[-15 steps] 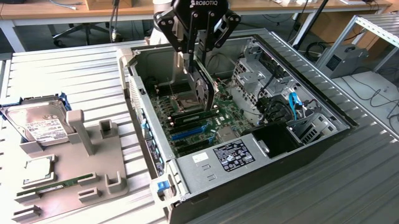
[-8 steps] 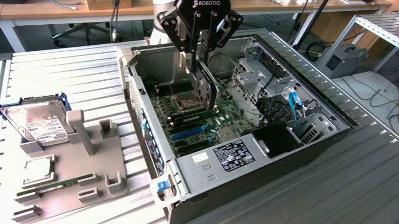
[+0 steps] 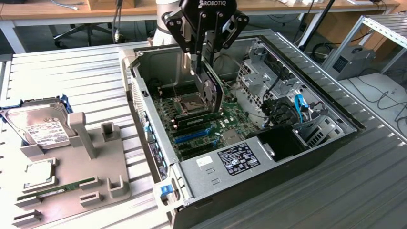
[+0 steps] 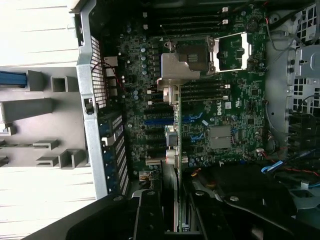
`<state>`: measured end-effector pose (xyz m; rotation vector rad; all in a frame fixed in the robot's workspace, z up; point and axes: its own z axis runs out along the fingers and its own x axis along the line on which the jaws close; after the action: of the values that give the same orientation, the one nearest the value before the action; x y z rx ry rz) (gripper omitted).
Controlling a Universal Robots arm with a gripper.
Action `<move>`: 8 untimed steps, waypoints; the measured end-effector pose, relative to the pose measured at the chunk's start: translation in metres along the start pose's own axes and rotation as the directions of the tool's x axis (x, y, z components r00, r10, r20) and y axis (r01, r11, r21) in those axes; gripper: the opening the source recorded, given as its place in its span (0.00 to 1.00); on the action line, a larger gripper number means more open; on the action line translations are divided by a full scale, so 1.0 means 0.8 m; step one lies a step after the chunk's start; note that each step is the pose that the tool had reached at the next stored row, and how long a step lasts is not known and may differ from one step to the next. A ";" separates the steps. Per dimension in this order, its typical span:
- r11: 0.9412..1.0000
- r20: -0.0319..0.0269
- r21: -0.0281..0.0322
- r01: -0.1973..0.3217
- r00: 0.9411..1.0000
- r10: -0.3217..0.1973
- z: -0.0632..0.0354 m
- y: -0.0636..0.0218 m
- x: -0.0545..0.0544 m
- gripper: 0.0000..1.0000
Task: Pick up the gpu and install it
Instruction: 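Pick up the gpu and move the gpu toward the slot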
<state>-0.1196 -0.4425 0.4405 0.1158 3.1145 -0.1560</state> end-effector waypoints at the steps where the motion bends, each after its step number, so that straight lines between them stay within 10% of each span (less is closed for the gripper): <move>1: 1.000 0.000 0.000 0.000 1.000 0.000 0.000 0.000 0.000 0.26; 8: 1.000 0.000 0.000 0.000 1.000 0.000 0.005 0.002 -0.003 0.26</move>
<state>-0.1172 -0.4417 0.4366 0.1157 3.1146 -0.1564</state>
